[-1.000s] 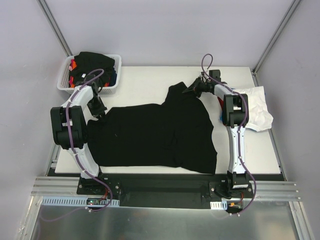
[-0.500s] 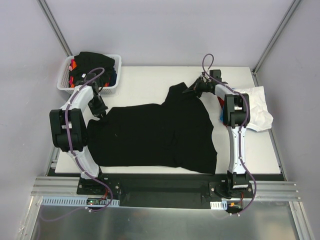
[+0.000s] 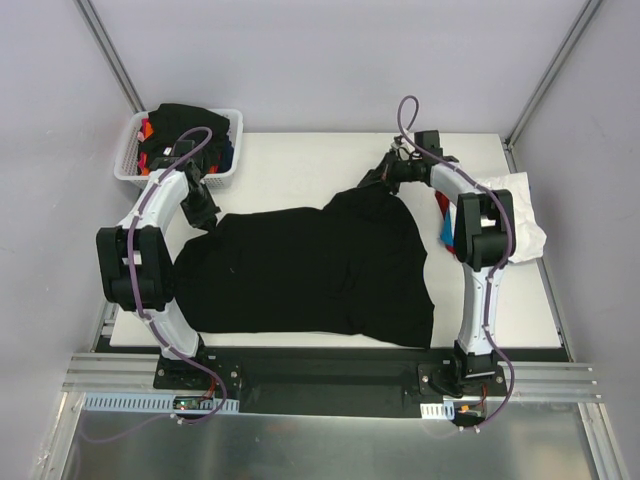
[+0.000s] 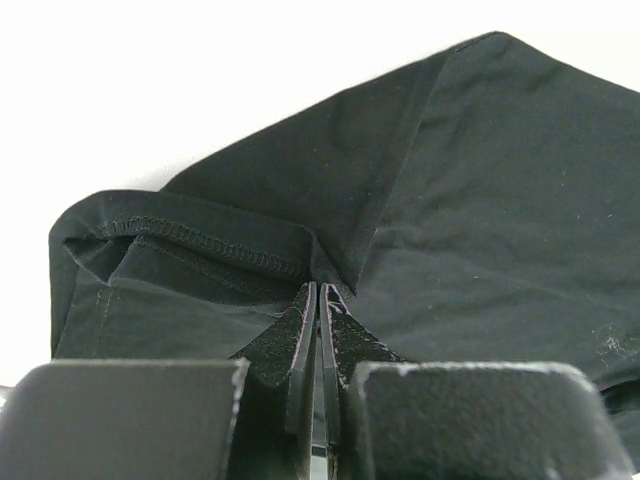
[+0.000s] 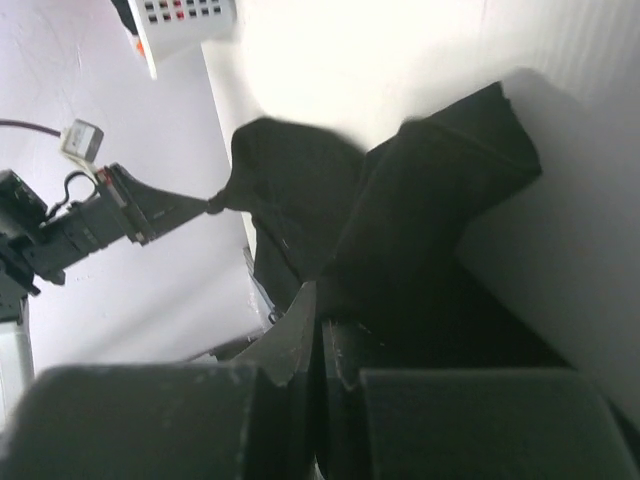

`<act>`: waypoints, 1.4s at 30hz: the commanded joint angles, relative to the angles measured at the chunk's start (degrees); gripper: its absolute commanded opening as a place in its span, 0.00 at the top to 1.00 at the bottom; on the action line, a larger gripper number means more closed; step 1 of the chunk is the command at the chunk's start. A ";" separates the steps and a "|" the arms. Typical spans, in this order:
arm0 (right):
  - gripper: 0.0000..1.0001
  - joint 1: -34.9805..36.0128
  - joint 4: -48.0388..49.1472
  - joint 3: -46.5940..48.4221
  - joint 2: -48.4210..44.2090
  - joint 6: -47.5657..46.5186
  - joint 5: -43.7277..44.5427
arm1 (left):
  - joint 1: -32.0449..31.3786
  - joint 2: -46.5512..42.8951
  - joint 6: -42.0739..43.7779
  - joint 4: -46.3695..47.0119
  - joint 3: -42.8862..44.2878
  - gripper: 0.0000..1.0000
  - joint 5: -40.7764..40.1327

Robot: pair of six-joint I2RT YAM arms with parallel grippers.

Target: Fold and stack the t-shirts

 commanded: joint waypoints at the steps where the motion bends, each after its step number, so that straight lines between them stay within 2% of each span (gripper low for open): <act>1: 0.99 0.15 -8.06 -1.68 -8.25 -6.26 -1.92 | -0.36 -3.61 -0.27 -1.81 0.71 1.00 1.58; 7: 0.99 0.41 -16.76 -10.72 -15.29 -13.20 -0.52 | -0.62 -5.89 -1.41 -1.72 -2.81 1.00 3.35; 13: 0.99 0.59 -20.28 -20.38 -22.41 -16.54 0.98 | -0.88 -9.32 -2.21 -1.72 -8.16 1.00 4.93; 18: 0.99 0.59 -22.22 -23.21 -25.14 -17.69 2.30 | -0.88 -12.14 -2.47 -2.07 -12.73 1.00 4.49; 24: 0.99 0.59 -28.54 -24.97 -26.81 -22.60 5.02 | -0.88 -13.89 -2.82 -3.30 -14.23 1.00 3.88; 32: 0.99 0.59 -33.21 -30.50 -32.25 -25.25 10.03 | -0.71 -16.62 -4.93 -7.34 -17.66 1.00 -0.85; 42: 0.99 -0.29 -33.74 -35.43 -34.64 -26.39 11.26 | 5.00 -17.59 -6.87 -11.38 -17.32 1.00 -8.78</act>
